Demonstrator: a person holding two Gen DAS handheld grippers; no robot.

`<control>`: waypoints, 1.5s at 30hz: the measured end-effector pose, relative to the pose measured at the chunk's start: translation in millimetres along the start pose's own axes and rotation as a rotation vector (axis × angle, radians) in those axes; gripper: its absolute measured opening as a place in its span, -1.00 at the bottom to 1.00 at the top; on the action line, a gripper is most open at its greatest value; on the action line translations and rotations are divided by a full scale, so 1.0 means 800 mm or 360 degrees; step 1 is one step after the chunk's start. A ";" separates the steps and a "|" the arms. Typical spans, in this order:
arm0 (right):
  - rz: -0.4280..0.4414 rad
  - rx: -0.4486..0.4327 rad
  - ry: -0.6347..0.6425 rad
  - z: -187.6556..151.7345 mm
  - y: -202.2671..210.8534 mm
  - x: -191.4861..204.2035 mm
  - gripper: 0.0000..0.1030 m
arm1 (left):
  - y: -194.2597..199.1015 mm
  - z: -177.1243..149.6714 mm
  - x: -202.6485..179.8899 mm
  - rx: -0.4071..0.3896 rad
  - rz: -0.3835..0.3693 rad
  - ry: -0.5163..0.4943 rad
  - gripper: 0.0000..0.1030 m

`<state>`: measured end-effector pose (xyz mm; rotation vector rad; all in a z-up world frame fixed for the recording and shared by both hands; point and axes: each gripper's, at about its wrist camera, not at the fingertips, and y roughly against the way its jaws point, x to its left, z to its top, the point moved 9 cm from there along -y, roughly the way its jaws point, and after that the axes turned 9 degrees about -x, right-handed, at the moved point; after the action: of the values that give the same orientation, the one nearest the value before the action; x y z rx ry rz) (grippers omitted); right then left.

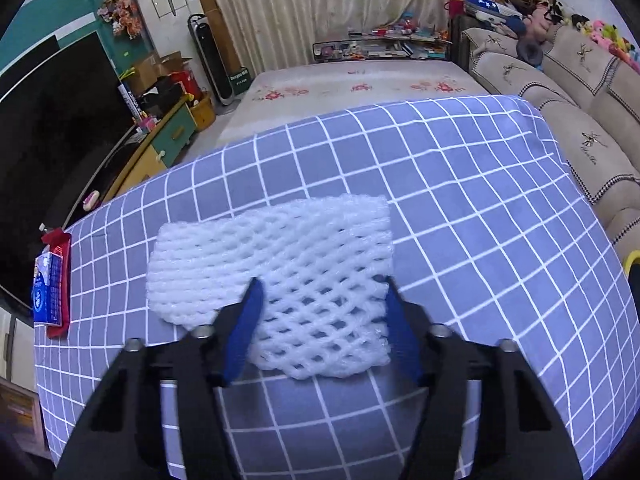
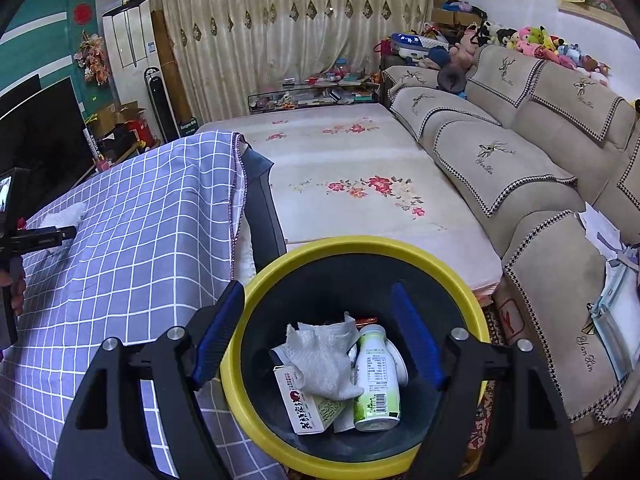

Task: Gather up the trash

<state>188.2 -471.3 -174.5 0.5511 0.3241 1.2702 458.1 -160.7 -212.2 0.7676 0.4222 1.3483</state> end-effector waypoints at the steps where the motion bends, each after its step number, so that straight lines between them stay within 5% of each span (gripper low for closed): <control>1: 0.0006 -0.0001 0.0001 0.000 0.000 0.001 0.40 | 0.001 0.001 0.000 -0.0005 -0.0001 -0.0004 -0.32; 3: 0.0018 -0.0006 0.0000 0.000 0.002 0.003 0.40 | 0.005 0.004 -0.001 -0.0023 -0.0043 0.0012 -0.78; 4: 0.0022 -0.0010 -0.0002 0.000 0.003 0.003 0.40 | 0.009 0.005 -0.002 -0.0028 -0.0062 0.0032 -0.82; 13: 0.0022 -0.0087 -0.0019 0.012 0.035 -0.005 0.40 | 0.111 0.013 -0.037 -0.0211 -0.0274 -0.0031 -0.84; 23: -0.0114 -0.0217 -0.0042 0.018 0.105 -0.057 0.40 | 0.269 0.009 -0.203 -0.0401 -0.0712 -0.0291 -0.84; 31: -0.0215 -0.0307 -0.0104 0.013 0.165 -0.107 0.40 | 0.309 -0.020 -0.375 -0.0280 -0.1134 -0.0394 -0.83; 39: -0.0310 -0.0349 -0.0173 0.003 0.206 -0.154 0.42 | 0.265 -0.054 -0.496 -0.0127 -0.1185 -0.0536 -0.81; 42: -0.0302 -0.0353 -0.0190 0.001 0.210 -0.159 0.43 | 0.235 -0.067 -0.523 -0.0079 -0.1123 -0.0613 -0.65; 45: -0.0280 -0.0363 -0.0195 0.006 0.210 -0.157 0.45 | 0.206 -0.073 -0.528 -0.0083 -0.1004 -0.0651 0.34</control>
<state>20.0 -560.7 -85.4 0.3940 0.1201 1.0809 217.4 -549.1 -200.8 0.7598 0.2664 0.5924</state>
